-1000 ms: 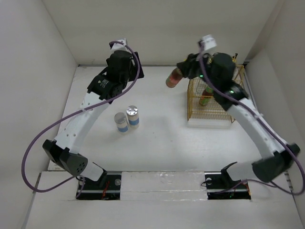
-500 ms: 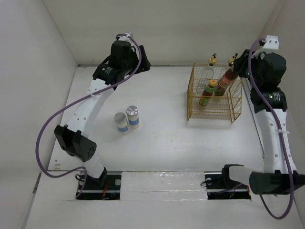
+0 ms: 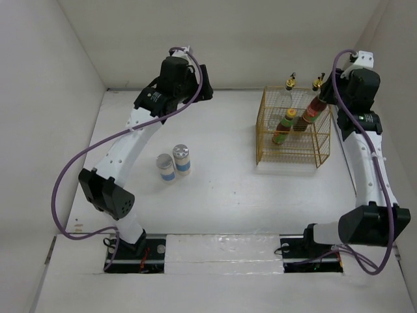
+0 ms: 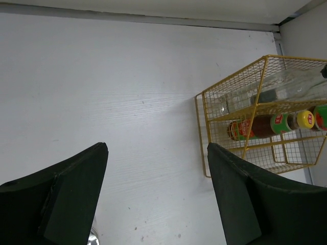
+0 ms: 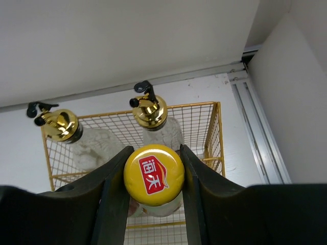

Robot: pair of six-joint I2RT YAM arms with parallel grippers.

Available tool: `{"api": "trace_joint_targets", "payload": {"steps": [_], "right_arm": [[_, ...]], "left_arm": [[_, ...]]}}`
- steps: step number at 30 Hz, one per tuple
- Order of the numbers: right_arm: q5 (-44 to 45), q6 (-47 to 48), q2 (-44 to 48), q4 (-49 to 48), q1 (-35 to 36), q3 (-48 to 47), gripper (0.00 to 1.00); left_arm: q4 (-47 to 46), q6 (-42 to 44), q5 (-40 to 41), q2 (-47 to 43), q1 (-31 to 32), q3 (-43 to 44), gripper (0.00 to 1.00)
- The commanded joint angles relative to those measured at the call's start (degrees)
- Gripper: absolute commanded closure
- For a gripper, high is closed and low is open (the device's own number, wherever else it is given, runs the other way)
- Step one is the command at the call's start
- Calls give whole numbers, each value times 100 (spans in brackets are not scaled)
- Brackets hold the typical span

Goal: Organize the condiment bottles

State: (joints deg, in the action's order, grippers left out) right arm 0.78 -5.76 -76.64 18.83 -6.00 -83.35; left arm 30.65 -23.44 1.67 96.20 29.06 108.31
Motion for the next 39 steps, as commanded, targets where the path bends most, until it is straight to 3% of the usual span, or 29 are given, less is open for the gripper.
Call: {"api": "trace_joint_targets", "payload": {"steps": [1,17,20,24,27,35,39], "right_arm": [[195,31,35,-1258,-77,-14,100],[379,49,-526,-1716,81,1312,100],[546,49,-667,-1716,195,1365,95],[599,101,-773,-1716,257,1497,77],[599,101,-721,-1716,310,1602,53],[793,101,-55,-1540,310,1550,27],[942,154,579,-1373,450,1409,24]], "left_arm": [[-209,85,-18,-392,-41,-126,25],[-745,-328,-352,-1051,-41,-1260,25],[-745,-328,-299,-1104,-41,-1312,25],[-745,-276,-177,-1156,-41,-1313,24],[-675,-161,-27,-1156,-41,-1120,22],[-490,33,281,-1104,-41,-750,22],[-438,85,395,-1104,-41,-645,21]]}}
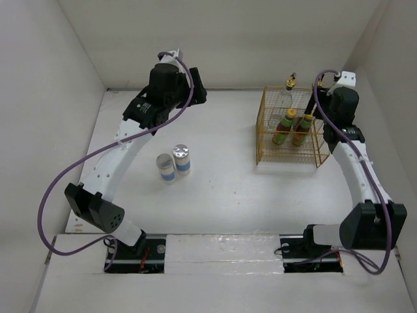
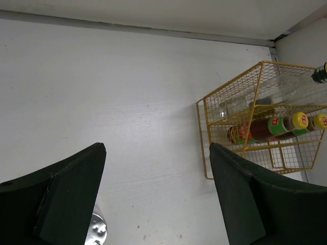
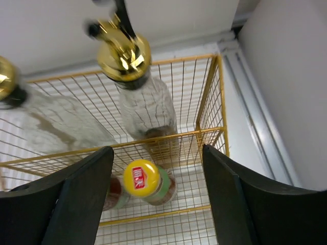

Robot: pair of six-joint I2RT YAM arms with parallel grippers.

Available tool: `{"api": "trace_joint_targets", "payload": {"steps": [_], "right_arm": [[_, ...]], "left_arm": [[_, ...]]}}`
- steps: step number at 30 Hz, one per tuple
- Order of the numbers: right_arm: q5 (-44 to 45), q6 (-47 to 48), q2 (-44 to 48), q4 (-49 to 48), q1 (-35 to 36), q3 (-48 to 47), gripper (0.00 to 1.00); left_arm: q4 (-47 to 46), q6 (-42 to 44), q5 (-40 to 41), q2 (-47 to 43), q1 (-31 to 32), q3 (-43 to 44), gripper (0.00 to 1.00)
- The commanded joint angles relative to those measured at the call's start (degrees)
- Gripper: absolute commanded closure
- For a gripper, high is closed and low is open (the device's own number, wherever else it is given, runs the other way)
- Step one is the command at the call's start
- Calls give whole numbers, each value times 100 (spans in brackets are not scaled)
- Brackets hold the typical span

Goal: Organize the condiment bottles

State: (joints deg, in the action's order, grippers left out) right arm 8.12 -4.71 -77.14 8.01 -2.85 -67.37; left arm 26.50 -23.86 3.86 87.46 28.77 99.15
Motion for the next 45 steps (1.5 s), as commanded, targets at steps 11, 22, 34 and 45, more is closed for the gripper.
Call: {"api": "trace_joint_targets", "payload": {"steps": [11,22,34,45], "right_arm": [[-1752,523,693,-441,3094,198,91],[-2429,928,-1583,-705,5022,-671,5],[-2465,1086,-3455,-625,5374,-2147,1],[-1727,788,-2749,-915,5427,-2343,70]], "left_arm": [[153,232,800,-229,-12,1062,36],[206,232,941,-344,-241,1308,24],[206,232,889,-458,-241,1212,20],[206,232,695,-616,-241,817,20]]}}
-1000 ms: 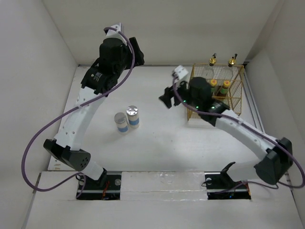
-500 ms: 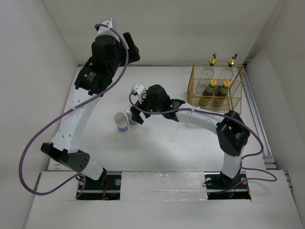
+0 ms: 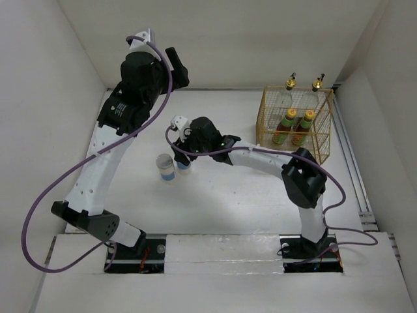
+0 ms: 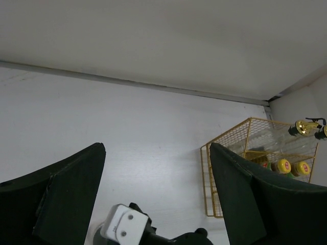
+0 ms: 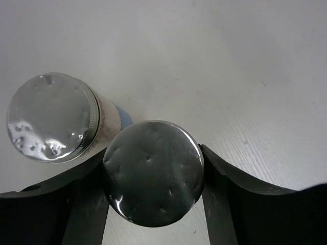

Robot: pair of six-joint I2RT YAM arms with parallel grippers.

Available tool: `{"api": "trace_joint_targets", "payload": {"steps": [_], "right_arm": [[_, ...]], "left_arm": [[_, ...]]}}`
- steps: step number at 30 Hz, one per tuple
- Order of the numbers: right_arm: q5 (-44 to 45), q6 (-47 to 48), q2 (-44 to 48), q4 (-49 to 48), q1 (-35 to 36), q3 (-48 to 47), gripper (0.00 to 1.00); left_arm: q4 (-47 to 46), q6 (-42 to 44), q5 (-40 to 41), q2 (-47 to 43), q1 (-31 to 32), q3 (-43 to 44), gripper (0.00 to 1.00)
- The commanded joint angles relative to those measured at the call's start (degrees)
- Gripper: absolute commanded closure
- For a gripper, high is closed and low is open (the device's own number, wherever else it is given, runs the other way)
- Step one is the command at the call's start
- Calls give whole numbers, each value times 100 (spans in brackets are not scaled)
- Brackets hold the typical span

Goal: Organize the condiment bottles

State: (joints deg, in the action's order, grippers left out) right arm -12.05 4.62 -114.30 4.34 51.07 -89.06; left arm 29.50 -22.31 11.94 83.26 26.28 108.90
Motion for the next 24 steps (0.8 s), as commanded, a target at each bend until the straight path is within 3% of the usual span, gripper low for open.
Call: {"api": "trace_joint_targets", "payload": {"steps": [1,7,14,24], "right_arm": [[457,-146,1197,-548,-35,-69,70],[879,-462,3260,-145,-781,870,77],[1293,-743,4853,1016,-2064,1434,82],[1241,-744,5295,1693,-3612,1654,87]], "left_arm": [[-154,77,-261,-197,8,-159,20],[-418,-186,-965,-197,8,-808,20],[-690,-310,-1334,-74,255,-1152,20],[-752,-257,-1230,321,825,-1100,20]]}}
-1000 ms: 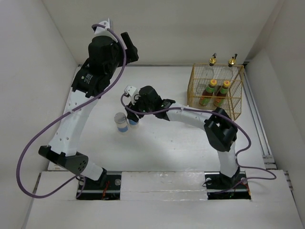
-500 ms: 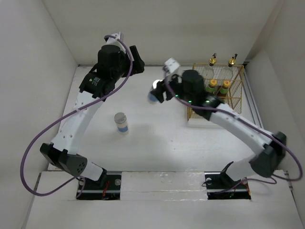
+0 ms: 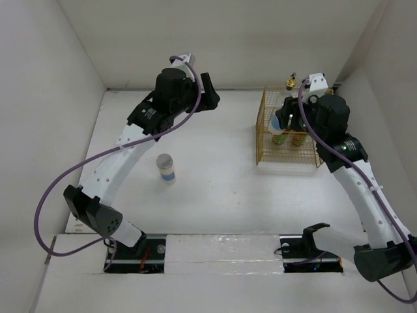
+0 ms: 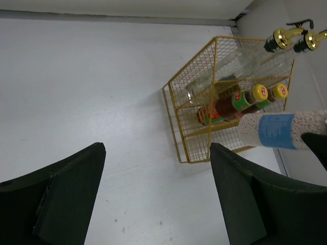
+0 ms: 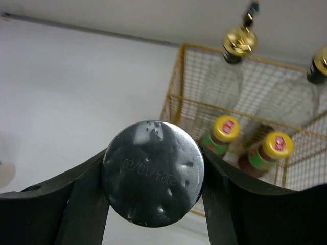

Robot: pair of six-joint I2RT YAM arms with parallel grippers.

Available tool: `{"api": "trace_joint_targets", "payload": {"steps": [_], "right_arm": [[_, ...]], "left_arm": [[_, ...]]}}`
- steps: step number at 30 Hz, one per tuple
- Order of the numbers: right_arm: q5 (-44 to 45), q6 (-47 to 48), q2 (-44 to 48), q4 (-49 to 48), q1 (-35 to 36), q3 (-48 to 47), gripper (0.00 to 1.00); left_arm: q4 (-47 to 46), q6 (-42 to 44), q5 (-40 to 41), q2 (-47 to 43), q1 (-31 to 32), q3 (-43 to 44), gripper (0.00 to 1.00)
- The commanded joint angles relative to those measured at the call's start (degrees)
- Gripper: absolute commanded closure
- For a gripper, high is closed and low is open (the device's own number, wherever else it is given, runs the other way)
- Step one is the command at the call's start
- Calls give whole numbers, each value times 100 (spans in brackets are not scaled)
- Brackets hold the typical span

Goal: Organize the condiment bottles

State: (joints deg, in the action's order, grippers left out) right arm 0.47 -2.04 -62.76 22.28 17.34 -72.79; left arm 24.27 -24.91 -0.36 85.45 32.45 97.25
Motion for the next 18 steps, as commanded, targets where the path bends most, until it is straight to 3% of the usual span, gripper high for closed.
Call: {"api": "trace_joint_targets", "payload": {"steps": [1,9,18], "right_arm": [[-116,-77,141,-101,-319,124,87],[-170,-77,36,-443,-627,670,89],[67,-130,-201,-1129,-741,1415,87]], "left_arm": [[-230,3,1,103,288,66,20],[-282,56,238,209,798,-40,19],[-335,56,185,209,798,-153,19]]}}
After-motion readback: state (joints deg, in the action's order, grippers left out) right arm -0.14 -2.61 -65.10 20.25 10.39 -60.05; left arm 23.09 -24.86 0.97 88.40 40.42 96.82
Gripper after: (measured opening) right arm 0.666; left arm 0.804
